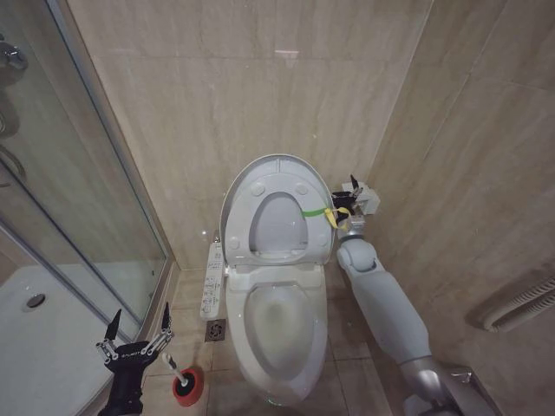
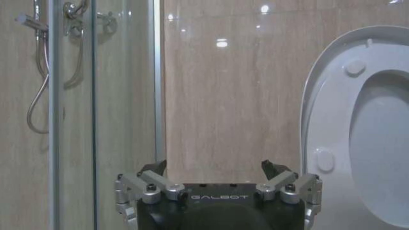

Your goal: Open the toilet lid, clean the toilet bowl with a toilet brush, close the toilet lid, and flush.

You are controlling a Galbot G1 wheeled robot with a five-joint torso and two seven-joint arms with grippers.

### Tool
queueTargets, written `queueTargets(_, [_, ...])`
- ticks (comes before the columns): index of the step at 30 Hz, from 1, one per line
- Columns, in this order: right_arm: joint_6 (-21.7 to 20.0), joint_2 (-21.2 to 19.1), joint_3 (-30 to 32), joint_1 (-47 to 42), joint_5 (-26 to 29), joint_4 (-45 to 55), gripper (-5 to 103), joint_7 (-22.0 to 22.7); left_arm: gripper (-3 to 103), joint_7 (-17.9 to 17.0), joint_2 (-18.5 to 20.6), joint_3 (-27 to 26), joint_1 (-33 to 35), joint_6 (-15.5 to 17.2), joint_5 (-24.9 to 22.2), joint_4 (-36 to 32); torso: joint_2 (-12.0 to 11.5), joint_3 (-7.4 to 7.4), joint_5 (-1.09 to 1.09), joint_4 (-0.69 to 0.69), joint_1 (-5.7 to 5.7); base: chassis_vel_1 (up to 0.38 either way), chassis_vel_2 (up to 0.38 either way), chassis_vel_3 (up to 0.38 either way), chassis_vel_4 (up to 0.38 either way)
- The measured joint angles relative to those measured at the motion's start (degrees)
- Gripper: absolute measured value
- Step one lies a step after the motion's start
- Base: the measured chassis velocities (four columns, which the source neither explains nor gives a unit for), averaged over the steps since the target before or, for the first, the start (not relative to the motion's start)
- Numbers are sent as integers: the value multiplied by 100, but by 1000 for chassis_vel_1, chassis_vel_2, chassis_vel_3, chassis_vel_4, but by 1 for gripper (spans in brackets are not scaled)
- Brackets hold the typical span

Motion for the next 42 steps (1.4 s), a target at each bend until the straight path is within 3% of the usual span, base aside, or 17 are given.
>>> queueTargets(7, [-38,-482,75,-478,194,643,100,-41,97,0,0,0,0,0,0,0,0,0,-1,-1,0,0,0,0,0])
queueTargets(23, [-23,-1010,268,-2048,433,1962,100,-207,97,0,0,0,0,0,0,0,1,-1,0,-2,-1,0,0,0,0])
queueTargets(29, [42,-1032,401,-2461,430,2249,100,-185,97,0,0,0,0,0,0,0,0,0,-1,-1,-1,0,0,0,0])
queueTargets(42, [129,-691,480,-3051,151,2461,100,-45,97,0,0,0,0,0,0,0,0,0,-1,-1,0,0,0,0,0])
